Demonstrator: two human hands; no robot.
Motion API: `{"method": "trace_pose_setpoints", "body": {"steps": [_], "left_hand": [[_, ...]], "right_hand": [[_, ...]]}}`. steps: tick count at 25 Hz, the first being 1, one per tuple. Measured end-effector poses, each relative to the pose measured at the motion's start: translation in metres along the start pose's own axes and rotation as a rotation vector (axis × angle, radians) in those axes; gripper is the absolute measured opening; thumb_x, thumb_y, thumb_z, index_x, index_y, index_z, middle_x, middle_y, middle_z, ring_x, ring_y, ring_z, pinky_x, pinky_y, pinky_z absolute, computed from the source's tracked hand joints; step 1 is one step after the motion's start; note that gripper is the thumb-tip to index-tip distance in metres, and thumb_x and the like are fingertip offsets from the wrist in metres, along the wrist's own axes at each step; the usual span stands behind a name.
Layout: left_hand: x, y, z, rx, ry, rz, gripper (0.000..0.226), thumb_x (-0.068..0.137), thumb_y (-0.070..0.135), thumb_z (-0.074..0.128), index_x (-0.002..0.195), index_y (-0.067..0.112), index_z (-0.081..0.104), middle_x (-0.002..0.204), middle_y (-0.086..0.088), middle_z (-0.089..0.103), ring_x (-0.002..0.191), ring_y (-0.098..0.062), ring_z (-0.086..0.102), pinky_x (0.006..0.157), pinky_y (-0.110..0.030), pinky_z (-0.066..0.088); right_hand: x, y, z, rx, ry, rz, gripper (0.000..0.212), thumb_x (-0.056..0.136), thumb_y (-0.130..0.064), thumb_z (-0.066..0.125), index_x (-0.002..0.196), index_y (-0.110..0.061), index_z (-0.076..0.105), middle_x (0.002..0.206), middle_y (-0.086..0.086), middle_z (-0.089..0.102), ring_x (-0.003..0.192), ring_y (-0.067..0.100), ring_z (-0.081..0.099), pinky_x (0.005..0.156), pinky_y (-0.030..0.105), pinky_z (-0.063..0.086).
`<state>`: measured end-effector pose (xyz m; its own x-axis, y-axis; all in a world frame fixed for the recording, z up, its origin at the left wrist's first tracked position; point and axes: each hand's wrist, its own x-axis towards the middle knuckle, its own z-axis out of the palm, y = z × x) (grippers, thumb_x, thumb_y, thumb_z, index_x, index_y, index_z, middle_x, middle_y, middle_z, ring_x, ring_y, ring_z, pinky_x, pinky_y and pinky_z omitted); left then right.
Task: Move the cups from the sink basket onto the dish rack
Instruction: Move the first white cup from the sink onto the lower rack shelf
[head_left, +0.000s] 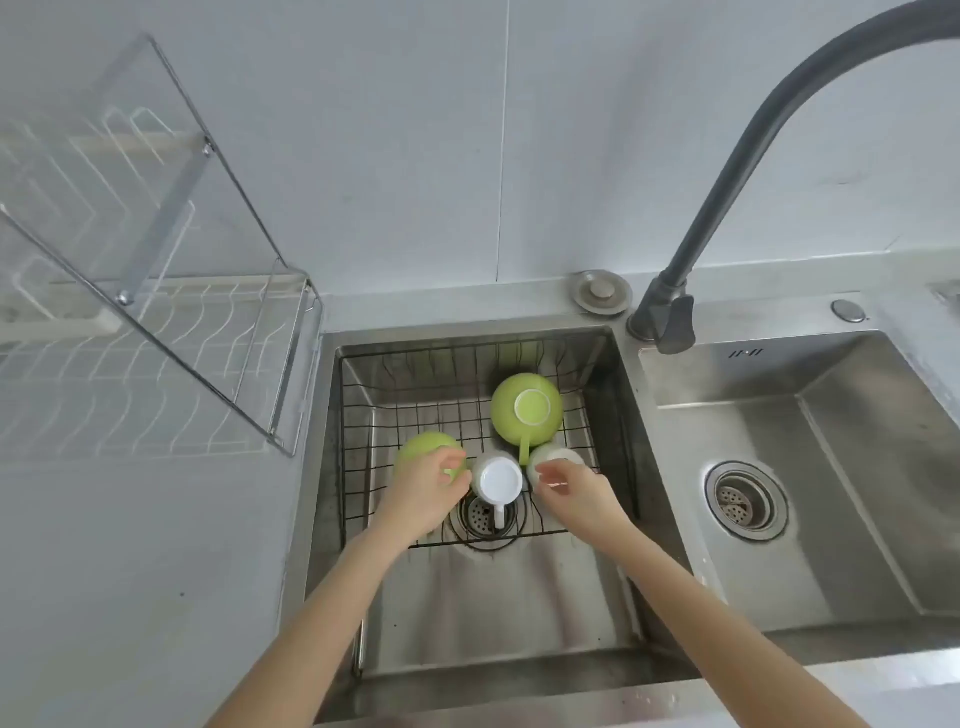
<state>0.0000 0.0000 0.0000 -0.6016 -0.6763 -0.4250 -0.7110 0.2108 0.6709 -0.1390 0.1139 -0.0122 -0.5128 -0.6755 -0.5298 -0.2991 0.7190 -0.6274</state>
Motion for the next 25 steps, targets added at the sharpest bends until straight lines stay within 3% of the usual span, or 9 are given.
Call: {"method": "trace_pose_setpoints", "body": {"steps": [6,7,9,11,15,19,21,23,25], "left_hand": [[0.023,-0.026,0.036,-0.072,-0.037,-0.152,0.041,0.087,0.022,0.053,0.127,0.013,0.049,0.13,-0.007,0.057,0.107,-0.02,0.061,0.084,-0.018,0.038],[0.029,-0.03,0.041,-0.078,-0.043,-0.166,0.043,0.087,0.022,0.054,0.128,0.013,0.048,0.131,-0.008,0.056,0.107,-0.021,0.061,0.087,-0.021,0.04],[0.038,-0.033,0.049,-0.078,-0.041,-0.18,0.046,0.087,0.023,0.055,0.13,0.012,0.046,0.133,-0.01,0.055,0.107,-0.022,0.062,0.09,-0.022,0.04],[0.047,-0.037,0.057,-0.085,-0.042,-0.184,0.048,0.087,0.024,0.055,0.132,0.012,0.044,0.135,-0.009,0.053,0.108,-0.021,0.061,0.084,-0.019,0.039],[0.062,-0.039,0.068,-0.096,-0.048,-0.2,0.051,0.087,0.026,0.055,0.135,0.014,0.04,0.136,-0.005,0.053,0.109,-0.019,0.061,0.071,-0.011,0.032],[0.072,-0.042,0.077,-0.116,-0.046,-0.219,0.055,0.086,0.023,0.056,0.136,0.01,0.037,0.137,-0.008,0.051,0.119,-0.023,0.052,0.085,-0.017,0.033],[0.077,-0.043,0.078,-0.152,-0.028,-0.246,0.052,0.086,0.02,0.056,0.134,0.008,0.04,0.137,-0.01,0.051,0.124,-0.023,0.048,0.092,-0.019,0.031],[0.079,-0.045,0.078,-0.155,-0.021,-0.254,0.051,0.086,0.02,0.056,0.133,0.008,0.042,0.137,-0.01,0.051,0.125,-0.022,0.047,0.093,-0.019,0.031],[0.078,-0.044,0.079,-0.169,-0.019,-0.253,0.049,0.086,0.019,0.056,0.132,0.008,0.044,0.137,-0.01,0.052,0.125,-0.023,0.047,0.095,-0.02,0.032]], "right_hand": [[0.031,0.011,0.026,0.018,-0.072,0.089,0.041,0.088,-0.023,0.051,0.127,-0.012,0.05,0.12,0.008,0.062,0.114,0.025,0.054,0.089,0.028,0.041],[0.037,0.013,0.029,0.025,-0.079,0.102,0.039,0.088,-0.022,0.051,0.126,-0.011,0.051,0.114,0.008,0.063,0.11,0.026,0.054,0.086,0.027,0.04],[0.048,0.017,0.035,0.029,-0.062,0.12,0.019,0.088,-0.018,0.05,0.104,-0.009,0.055,0.084,0.003,0.06,0.091,0.026,0.052,0.075,0.029,0.039],[0.058,0.018,0.042,0.018,-0.053,0.136,0.007,0.087,-0.016,0.049,0.085,-0.012,0.045,0.065,-0.004,0.047,0.079,0.023,0.046,0.066,0.027,0.033],[0.07,0.017,0.053,0.004,-0.071,0.116,0.023,0.089,-0.017,0.048,0.107,-0.004,0.053,0.093,0.015,0.061,0.092,0.032,0.055,0.071,0.03,0.037],[0.076,0.023,0.06,-0.03,-0.054,0.089,0.025,0.089,-0.015,0.047,0.111,-0.004,0.052,0.086,0.012,0.054,0.099,0.037,0.058,0.076,0.036,0.045],[0.077,0.025,0.065,-0.037,-0.037,0.064,0.028,0.088,-0.014,0.048,0.114,-0.004,0.05,0.099,0.015,0.059,0.1,0.036,0.058,0.075,0.035,0.044],[0.076,0.026,0.069,-0.032,-0.014,0.047,0.031,0.088,-0.015,0.05,0.117,-0.004,0.049,0.111,0.015,0.06,0.099,0.033,0.058,0.07,0.03,0.039],[0.077,0.027,0.07,0.016,0.012,0.071,0.029,0.087,-0.014,0.052,0.114,-0.005,0.052,0.097,0.012,0.06,0.087,0.03,0.056,0.063,0.025,0.031]]}}
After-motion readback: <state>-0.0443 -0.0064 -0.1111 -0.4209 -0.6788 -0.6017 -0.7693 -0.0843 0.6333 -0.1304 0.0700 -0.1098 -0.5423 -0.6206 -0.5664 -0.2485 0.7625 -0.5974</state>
